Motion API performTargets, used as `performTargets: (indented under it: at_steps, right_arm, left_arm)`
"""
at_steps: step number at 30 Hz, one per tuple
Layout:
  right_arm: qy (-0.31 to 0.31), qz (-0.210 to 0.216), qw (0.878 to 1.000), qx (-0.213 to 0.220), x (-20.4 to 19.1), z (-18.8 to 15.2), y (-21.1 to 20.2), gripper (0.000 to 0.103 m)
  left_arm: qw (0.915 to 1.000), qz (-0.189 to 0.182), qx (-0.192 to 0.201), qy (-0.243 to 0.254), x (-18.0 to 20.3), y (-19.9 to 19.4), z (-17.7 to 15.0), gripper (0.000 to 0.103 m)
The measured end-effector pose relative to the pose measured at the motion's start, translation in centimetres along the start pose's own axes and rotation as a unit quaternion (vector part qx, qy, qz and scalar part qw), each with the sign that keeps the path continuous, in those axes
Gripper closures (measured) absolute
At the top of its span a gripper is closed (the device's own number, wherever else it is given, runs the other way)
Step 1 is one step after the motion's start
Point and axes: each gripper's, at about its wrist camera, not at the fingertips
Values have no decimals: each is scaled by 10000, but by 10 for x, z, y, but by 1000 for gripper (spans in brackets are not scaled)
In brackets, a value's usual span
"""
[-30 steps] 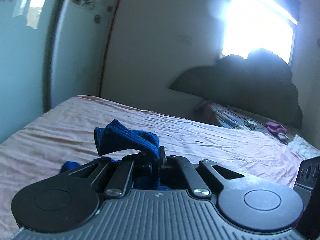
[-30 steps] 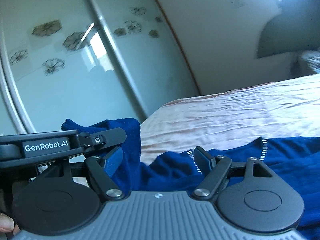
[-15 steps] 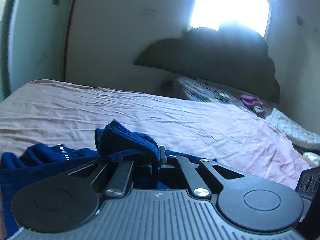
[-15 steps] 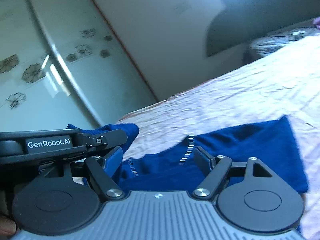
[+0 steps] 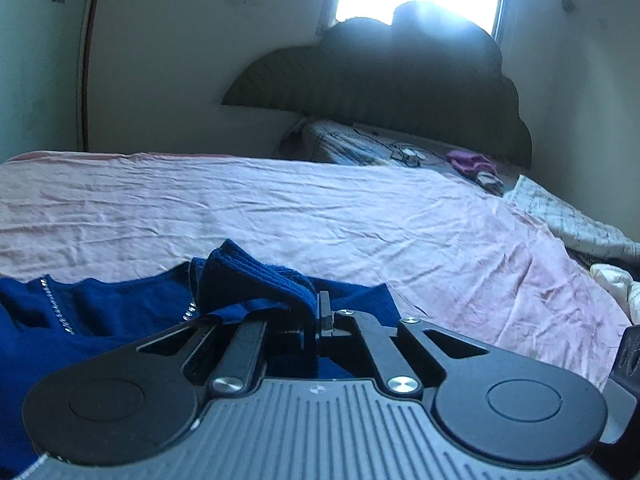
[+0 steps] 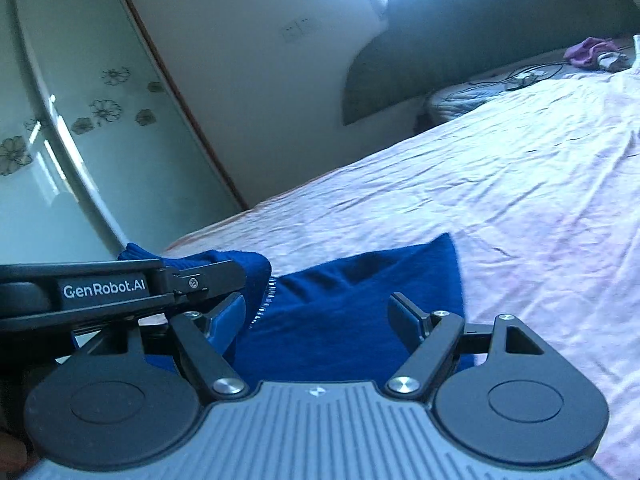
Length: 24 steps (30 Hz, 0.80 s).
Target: Fold small clothes
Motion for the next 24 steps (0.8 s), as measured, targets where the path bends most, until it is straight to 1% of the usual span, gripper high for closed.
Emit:
performTargets:
  at_steps: [5,9,11,12,13,14,15,16,17,18,19,20,21,23,24]
  right_arm:
    - [-47,-265,9996,83,13,-1,-7,24]
    - [3,-426,9990,115,22,-1,-11,24]
    - [-70,-561,9983,171,27,-2,-15,24]
    - [-135,-636,9977,201,29,-3,-16,24]
    - [-205,-720,9969,226,30,-4,-17,24]
    - [-276,-801,9961,250,31,-5,-19,24]
    - [-365,-897,9949,283,32,-6,-21,24]
    - [-424,-972,9939,317,34,-7,-22,24]
    - [-442,-1045,9929,345,36,-8,-24,24]
    - [-406,-1095,9925,351,40,-8,-25,23]
    - [-328,-1109,9927,355,44,-8,-27,23]
    - [-197,-1094,9931,371,50,-7,-29,23]
    - [-70,-1072,9934,400,55,-6,-31,23]
    - [204,-1111,9922,529,65,-4,-36,23]
    - [313,-1150,9910,608,69,-4,-39,23]
  left_arm:
    - [9999,-138,-85,52,10,11,-4,100]
    - [9995,-239,-102,162,21,19,-7,100]
    - [9991,-305,-134,247,26,25,-10,99]
    - [9989,-323,-167,294,29,29,-11,96]
    - [9986,-344,-213,346,32,32,-13,90]
    - [9982,-366,-255,394,35,35,-14,90]
    - [9980,-371,-283,434,38,37,-16,87]
    - [9976,-377,-309,487,41,39,-17,81]
    - [9973,-378,-329,529,43,40,-18,78]
    - [9971,-366,-356,564,44,42,-18,67]
    - [9970,-354,-381,574,45,43,-18,52]
    - [9972,-338,-387,544,44,44,-17,45]
    - [9974,-350,-371,504,43,43,-16,35]
    - [9972,-512,-314,443,40,40,-11,30]
    - [9968,-630,-287,405,38,38,-9,25]
Point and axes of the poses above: each gripper's, at about its wrist camera, not at the fingertips, and y roughly the way its jaws point, x to its right, z to its top, and after that the axes turned 7 degrees about y, right-handed
